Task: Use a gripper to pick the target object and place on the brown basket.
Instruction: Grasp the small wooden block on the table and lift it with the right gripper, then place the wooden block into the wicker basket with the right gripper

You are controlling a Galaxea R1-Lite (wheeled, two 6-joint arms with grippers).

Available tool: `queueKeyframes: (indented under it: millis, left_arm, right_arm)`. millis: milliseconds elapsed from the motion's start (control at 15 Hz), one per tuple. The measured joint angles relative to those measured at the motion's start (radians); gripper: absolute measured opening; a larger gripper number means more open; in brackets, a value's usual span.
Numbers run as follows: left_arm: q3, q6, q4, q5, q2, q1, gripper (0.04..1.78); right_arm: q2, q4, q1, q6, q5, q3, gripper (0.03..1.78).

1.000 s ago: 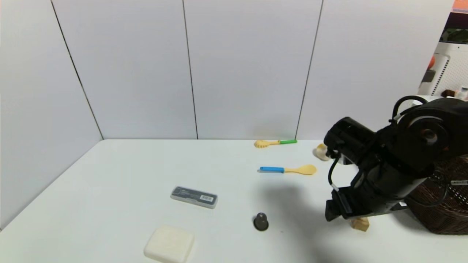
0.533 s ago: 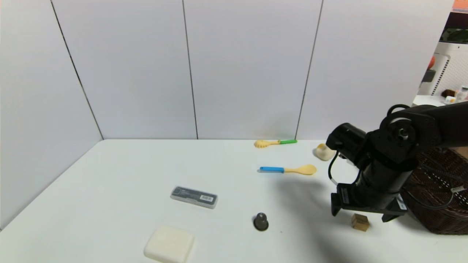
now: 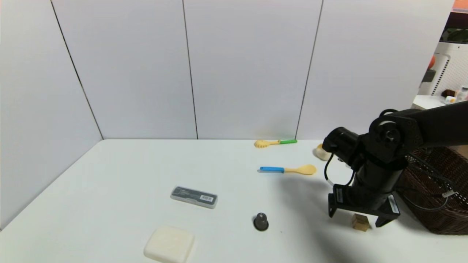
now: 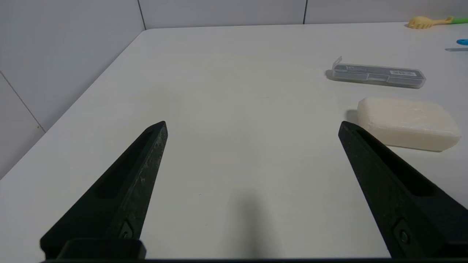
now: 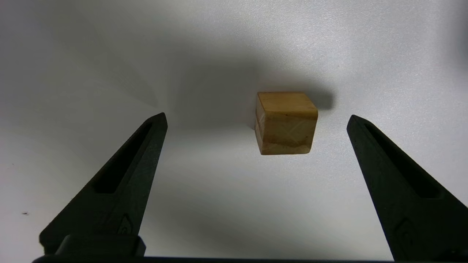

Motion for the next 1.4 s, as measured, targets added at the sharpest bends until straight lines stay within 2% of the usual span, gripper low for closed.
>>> queueKeyframes:
  millis: [200, 400, 533, 867, 1000, 1133, 1200, 1400]
  left_arm:
    - [0.000, 0.000, 0.000, 0.000, 0.000, 0.000, 1.69]
    - [0.000, -0.001, 0.000, 0.000, 0.000, 0.000, 1.69]
    - [0.000, 0.000, 0.000, 0.000, 0.000, 0.000, 1.69]
    - [0.000, 0.000, 0.000, 0.000, 0.000, 0.000, 1.69]
    - [0.000, 0.000, 0.000, 0.000, 0.000, 0.000, 1.69]
    - [0.000, 0.000, 0.000, 0.000, 0.000, 0.000, 1.69]
    - [0.000, 0.000, 0.000, 0.000, 0.000, 0.000, 1.69]
    - [0.000, 0.000, 0.000, 0.000, 0.000, 0.000, 1.69]
  right_arm:
    - [0.003, 0.000, -0.014, -0.001, 0.003, -0.001, 1.12]
    - [0.005, 0.001, -0.036, -0.001, 0.027, -0.001, 0.80]
    - [0.005, 0.002, -0.050, -0.003, 0.031, 0.001, 0.33]
    - [-0.009, 0.002, -0.059, -0.017, 0.026, 0.000, 0.37]
    - [-0.032, 0.002, -0.064, -0.039, 0.023, -0.061, 0.37]
    - [-0.062, 0.001, -0.099, -0.113, 0.017, -0.154, 0.37]
    - [-0.081, 0.001, -0.134, -0.175, 0.004, -0.204, 0.37]
    - [-0.137, -0.003, -0.258, -0.363, -0.076, -0.288, 0.37]
